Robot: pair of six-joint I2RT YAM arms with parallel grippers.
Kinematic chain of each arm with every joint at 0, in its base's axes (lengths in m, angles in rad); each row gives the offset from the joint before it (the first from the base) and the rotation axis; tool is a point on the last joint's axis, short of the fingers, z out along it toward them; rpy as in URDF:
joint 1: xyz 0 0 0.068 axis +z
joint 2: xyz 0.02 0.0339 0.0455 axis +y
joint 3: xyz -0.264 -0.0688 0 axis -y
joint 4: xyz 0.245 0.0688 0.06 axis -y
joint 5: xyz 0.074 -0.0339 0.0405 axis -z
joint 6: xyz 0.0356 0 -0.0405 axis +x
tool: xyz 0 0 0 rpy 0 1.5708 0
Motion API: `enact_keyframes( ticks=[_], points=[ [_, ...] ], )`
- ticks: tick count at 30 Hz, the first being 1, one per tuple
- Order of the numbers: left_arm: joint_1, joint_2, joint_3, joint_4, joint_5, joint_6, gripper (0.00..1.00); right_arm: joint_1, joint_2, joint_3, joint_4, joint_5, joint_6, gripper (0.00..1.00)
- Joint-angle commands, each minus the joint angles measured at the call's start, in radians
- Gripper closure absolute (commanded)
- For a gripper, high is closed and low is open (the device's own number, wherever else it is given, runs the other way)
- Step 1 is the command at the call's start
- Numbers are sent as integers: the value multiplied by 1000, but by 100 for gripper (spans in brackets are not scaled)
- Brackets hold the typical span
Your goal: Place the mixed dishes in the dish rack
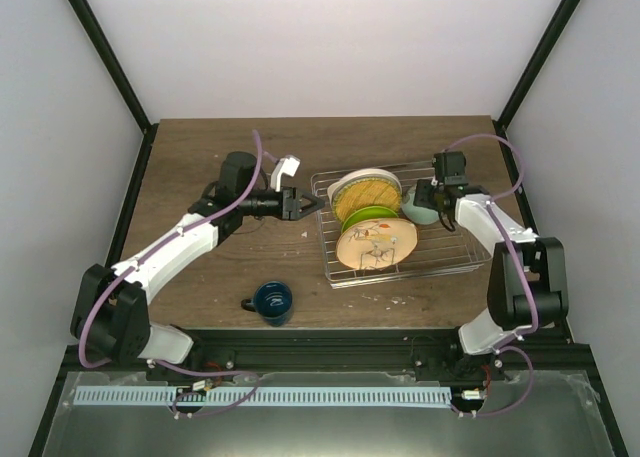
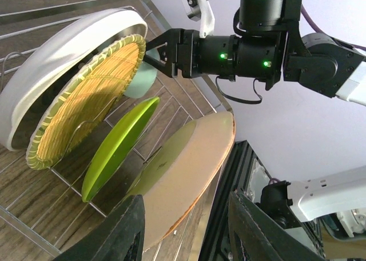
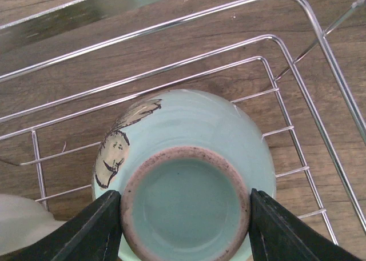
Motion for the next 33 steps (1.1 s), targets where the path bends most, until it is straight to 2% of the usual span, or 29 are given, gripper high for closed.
enact_keyframes(
  ticks=[1, 4, 9, 13, 20, 25, 33],
  points=[
    [5, 10, 28, -6, -2, 21, 57, -11, 18, 56, 67, 22, -16, 51],
    [5, 13, 27, -8, -1, 21, 57, -11, 22, 64, 63, 28, -21, 48],
    [4, 10, 27, -3, 1, 16, 58, -12, 19, 63, 59, 34, -29, 21],
    [5, -14, 34, -21, -10, 22, 58, -13, 15, 62, 58, 53, -34, 9],
    [1, -77, 57, -242, -145, 88, 61, -12, -38, 48, 46, 73, -31, 7],
    [-67, -216, -32, -378, -485, 56, 61, -11, -99, 21, 22, 130, -26, 6],
    [-169, -339, -148, -561, -624, -45, 60, -11, -147, -7, -16, 121, -10, 5]
  ],
)
